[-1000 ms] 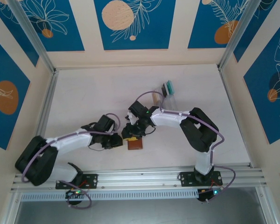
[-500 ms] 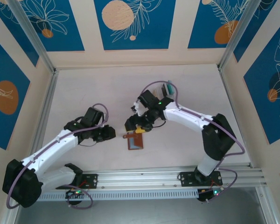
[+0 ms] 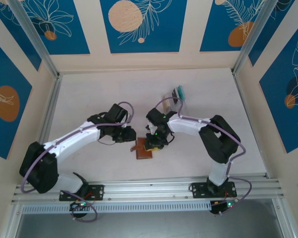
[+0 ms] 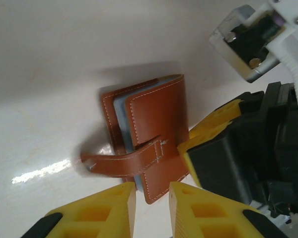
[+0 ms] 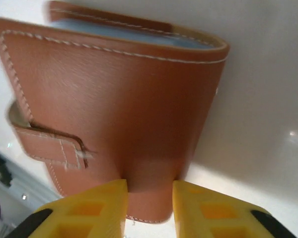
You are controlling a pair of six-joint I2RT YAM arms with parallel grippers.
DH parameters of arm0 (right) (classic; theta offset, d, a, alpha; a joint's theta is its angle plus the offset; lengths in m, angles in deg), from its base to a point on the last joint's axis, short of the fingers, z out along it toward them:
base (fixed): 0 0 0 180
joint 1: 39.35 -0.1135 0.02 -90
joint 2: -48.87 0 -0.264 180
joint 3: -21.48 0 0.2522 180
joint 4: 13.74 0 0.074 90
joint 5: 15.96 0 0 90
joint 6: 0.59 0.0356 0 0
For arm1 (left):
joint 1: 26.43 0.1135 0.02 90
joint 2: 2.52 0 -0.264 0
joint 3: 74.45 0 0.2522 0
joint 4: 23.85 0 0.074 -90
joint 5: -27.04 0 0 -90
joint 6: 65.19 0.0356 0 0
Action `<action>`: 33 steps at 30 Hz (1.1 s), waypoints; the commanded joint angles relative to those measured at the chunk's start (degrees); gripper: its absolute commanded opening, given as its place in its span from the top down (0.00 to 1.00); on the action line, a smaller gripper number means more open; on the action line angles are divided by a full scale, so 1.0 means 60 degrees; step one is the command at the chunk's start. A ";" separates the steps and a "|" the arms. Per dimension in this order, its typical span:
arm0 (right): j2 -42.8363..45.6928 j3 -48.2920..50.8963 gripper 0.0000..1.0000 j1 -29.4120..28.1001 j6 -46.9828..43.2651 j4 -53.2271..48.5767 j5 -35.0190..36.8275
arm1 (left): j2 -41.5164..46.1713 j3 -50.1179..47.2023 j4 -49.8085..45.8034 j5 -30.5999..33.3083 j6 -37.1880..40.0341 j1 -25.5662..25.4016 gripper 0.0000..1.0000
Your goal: Put the credit cards into the card holder
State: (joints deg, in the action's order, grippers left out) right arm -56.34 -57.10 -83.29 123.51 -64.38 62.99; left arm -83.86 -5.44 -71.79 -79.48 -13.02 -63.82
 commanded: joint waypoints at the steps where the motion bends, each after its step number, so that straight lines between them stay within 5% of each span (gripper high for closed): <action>1: -0.0308 -0.0306 0.61 -0.0165 0.0252 0.0046 0.0785 | -0.0494 0.0254 0.0354 -0.0311 0.0192 -0.0168 0.76; 8: -0.0347 -0.0293 0.47 -0.0162 0.0187 -0.0120 0.0493 | -0.1403 -0.0270 0.0980 -0.0375 0.0157 -0.0240 0.78; 24: -0.0285 0.0181 0.34 0.0429 0.0058 0.0804 -0.1488 | -0.2115 -0.1505 0.1623 0.0173 0.0182 -0.0235 0.79; 29: -0.0473 0.0248 0.43 0.0368 0.0181 0.1818 -0.2808 | -0.2144 -0.1921 0.2034 0.0140 -0.0007 -0.0237 0.79; 33: -0.0154 0.0295 0.74 0.0267 0.0320 0.2318 -0.3315 | -0.2243 -0.1866 0.2311 -0.0140 -0.0158 -0.0234 0.80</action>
State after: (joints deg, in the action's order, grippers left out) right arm -58.35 -55.90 -80.87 125.18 -55.12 50.34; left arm -94.18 -14.21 -57.95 -81.16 -12.84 -64.69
